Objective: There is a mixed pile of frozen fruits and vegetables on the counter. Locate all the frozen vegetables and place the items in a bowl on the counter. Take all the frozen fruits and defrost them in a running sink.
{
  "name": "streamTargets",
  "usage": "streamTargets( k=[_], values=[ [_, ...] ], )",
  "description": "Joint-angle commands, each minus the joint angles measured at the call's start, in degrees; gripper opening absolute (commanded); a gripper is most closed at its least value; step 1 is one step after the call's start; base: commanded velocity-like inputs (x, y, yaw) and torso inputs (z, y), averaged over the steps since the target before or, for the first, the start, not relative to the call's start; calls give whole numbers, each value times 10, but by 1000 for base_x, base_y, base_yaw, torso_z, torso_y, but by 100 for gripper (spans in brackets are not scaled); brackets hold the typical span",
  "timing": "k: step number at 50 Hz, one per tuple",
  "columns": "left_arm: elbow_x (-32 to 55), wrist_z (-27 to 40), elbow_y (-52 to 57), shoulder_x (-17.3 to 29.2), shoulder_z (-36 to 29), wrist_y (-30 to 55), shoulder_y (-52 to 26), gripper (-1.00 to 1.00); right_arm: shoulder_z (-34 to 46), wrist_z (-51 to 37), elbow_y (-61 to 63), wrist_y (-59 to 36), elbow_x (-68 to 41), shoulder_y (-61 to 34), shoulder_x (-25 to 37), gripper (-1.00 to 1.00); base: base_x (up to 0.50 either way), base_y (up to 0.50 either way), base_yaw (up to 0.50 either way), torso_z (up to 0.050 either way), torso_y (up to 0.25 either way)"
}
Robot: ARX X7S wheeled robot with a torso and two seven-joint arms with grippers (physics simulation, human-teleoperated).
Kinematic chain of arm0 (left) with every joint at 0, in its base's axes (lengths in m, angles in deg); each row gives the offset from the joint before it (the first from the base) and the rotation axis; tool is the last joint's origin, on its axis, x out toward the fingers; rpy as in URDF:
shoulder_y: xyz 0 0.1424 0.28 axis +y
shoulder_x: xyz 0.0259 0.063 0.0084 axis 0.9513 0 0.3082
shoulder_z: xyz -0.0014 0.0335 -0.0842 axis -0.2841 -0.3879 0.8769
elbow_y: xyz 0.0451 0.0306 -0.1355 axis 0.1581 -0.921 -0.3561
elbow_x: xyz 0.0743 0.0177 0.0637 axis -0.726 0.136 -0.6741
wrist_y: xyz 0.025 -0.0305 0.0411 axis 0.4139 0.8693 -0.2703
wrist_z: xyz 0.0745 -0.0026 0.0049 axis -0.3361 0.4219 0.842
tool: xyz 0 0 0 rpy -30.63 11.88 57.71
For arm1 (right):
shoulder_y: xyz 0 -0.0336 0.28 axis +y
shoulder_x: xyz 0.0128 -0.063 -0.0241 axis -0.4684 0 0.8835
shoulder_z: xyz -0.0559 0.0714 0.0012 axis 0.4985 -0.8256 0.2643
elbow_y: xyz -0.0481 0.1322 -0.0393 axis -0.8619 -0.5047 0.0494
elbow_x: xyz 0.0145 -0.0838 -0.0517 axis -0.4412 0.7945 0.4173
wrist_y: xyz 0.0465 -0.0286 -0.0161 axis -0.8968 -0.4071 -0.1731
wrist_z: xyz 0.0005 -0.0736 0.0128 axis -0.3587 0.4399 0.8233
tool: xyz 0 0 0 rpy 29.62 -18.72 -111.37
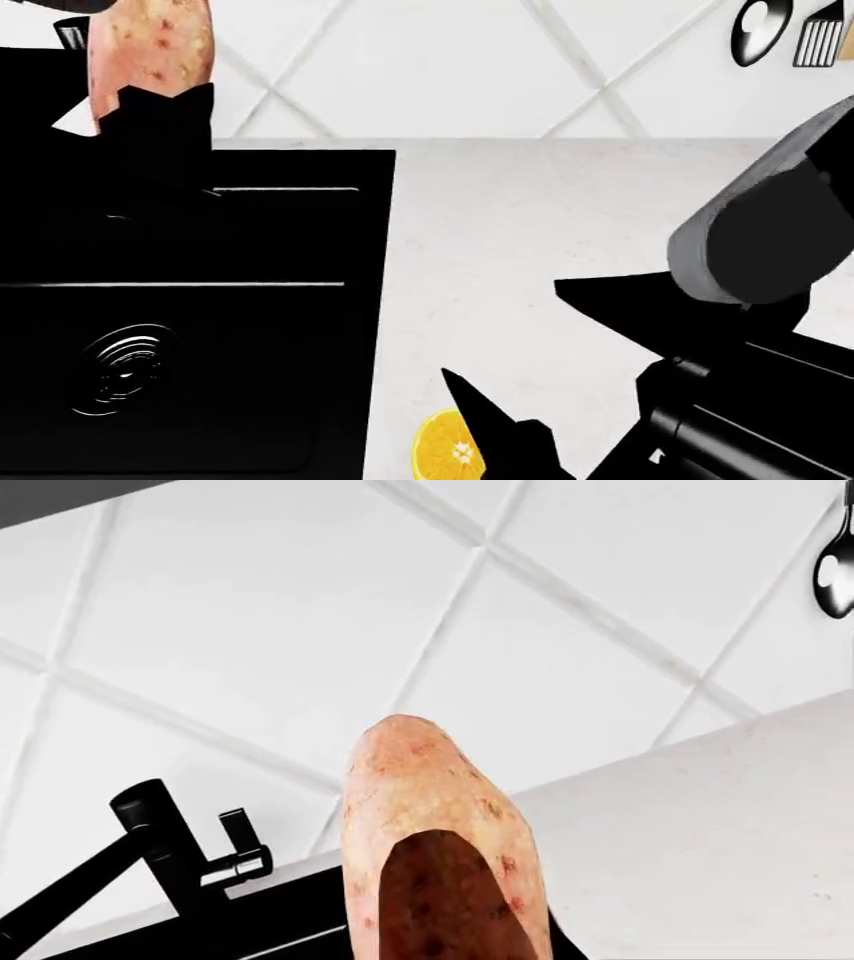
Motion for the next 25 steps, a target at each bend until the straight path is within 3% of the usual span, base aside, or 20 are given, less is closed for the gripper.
streamTargets(
  k=[1,25],
  values=[
    [-7,-7,7,7,-2,-11,3,-100,25,8,5,-10,28,36,-21,100,0,0,0,0,0],
    [-16,-15,18,14,-5,-30,8,-100,70,2,8,-29,60,76,-47,100,0,0,0,0,0]
  ],
)
